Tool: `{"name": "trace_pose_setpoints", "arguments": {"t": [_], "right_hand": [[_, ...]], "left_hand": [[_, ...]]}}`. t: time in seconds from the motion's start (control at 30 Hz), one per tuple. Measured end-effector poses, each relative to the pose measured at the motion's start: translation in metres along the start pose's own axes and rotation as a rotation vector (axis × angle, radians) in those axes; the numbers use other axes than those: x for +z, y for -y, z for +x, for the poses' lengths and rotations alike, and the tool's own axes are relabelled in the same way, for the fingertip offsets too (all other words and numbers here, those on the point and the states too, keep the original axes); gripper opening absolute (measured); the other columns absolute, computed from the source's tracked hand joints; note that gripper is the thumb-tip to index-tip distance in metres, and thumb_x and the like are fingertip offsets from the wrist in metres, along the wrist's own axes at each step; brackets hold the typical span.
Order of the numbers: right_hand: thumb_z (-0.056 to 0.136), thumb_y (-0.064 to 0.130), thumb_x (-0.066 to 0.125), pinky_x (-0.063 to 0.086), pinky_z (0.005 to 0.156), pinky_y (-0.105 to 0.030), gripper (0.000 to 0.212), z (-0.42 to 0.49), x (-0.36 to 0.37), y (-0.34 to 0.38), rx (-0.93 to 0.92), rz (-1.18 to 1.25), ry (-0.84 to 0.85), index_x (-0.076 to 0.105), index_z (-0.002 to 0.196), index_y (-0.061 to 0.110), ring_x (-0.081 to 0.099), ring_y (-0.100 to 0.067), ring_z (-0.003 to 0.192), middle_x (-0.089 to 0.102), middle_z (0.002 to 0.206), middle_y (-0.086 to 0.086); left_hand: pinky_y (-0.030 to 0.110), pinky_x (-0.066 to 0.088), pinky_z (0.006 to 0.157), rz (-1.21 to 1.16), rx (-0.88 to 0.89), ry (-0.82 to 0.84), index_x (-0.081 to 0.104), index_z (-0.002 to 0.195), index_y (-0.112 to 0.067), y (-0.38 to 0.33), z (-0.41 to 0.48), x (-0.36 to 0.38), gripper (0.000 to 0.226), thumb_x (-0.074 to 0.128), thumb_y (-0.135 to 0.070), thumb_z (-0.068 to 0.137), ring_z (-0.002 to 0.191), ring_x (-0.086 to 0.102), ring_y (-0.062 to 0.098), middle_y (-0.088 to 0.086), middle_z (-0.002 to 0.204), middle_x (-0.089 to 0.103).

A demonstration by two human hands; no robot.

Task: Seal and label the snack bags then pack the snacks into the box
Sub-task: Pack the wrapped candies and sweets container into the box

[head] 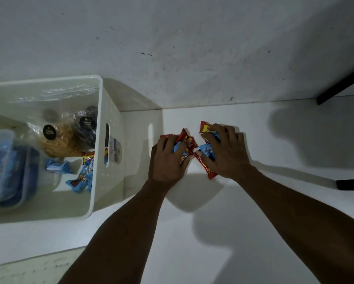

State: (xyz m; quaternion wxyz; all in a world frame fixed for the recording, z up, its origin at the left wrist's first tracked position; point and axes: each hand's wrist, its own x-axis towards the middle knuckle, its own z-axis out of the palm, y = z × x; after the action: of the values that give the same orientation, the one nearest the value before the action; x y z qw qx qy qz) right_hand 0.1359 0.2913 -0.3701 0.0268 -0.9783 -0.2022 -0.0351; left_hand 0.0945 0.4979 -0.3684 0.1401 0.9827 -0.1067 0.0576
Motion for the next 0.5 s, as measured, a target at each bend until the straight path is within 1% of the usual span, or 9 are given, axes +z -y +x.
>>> {"name": "trace_pose_setpoints", "arguments": {"t": [0.07,0.17,0.23,0.3,0.4,0.5], "right_hand": [[0.084,0.075,0.042,0.040,0.082,-0.044,0.067,-0.016,-0.004,0.006,0.015,0.010,0.000,0.054,0.126,0.024,0.047,-0.036,0.116,0.048,0.137,-0.012],[0.076,0.088,0.033,0.041,0.084,-0.046,0.085,-0.037,-0.013,0.017,0.029,0.035,0.058,0.055,0.130,0.025,0.047,-0.037,0.117,0.049,0.137,-0.012],[0.073,0.091,0.029,0.042,0.086,-0.048,0.093,-0.049,-0.019,0.024,0.044,0.064,0.097,0.056,0.130,0.023,0.045,-0.038,0.121,0.049,0.138,-0.013],[0.071,0.092,0.031,0.042,0.091,-0.053,0.096,-0.060,-0.022,0.032,0.077,0.079,0.133,0.057,0.130,0.021,0.042,-0.039,0.128,0.048,0.141,-0.014],[0.068,0.092,0.038,0.040,0.099,-0.060,0.097,-0.076,-0.022,0.038,0.089,0.112,0.162,0.056,0.131,0.020,0.037,-0.041,0.137,0.046,0.143,-0.015],[0.066,0.093,0.042,0.036,0.105,-0.059,0.099,-0.083,-0.021,0.034,0.055,0.169,0.153,0.054,0.133,0.021,0.035,-0.039,0.139,0.043,0.145,-0.012]], "left_hand": [[0.044,0.054,0.083,0.019,0.004,0.017,0.068,0.120,-0.014,-0.007,-0.011,-0.005,0.041,0.072,-0.037,0.086,0.107,0.060,0.037,0.014,0.120,0.066],[0.041,0.057,0.070,-0.011,-0.002,0.053,0.068,0.114,-0.012,-0.017,-0.031,-0.011,0.041,0.079,-0.031,0.079,0.096,0.059,0.036,0.015,0.111,0.067],[0.037,0.056,0.060,-0.022,-0.033,0.083,0.067,0.112,-0.014,-0.025,-0.044,-0.016,0.039,0.080,-0.031,0.079,0.093,0.058,0.033,0.013,0.108,0.065],[0.034,0.055,0.052,-0.030,-0.060,0.112,0.067,0.110,-0.015,-0.030,-0.056,-0.022,0.036,0.078,-0.032,0.080,0.092,0.058,0.031,0.012,0.105,0.064],[0.032,0.053,0.051,-0.029,-0.082,0.147,0.068,0.108,-0.014,-0.035,-0.072,-0.028,0.033,0.076,-0.033,0.083,0.093,0.059,0.031,0.012,0.104,0.064],[0.032,0.053,0.054,-0.022,-0.109,0.165,0.068,0.109,-0.012,-0.036,-0.086,-0.034,0.033,0.075,-0.033,0.084,0.096,0.060,0.032,0.013,0.106,0.065]]}}
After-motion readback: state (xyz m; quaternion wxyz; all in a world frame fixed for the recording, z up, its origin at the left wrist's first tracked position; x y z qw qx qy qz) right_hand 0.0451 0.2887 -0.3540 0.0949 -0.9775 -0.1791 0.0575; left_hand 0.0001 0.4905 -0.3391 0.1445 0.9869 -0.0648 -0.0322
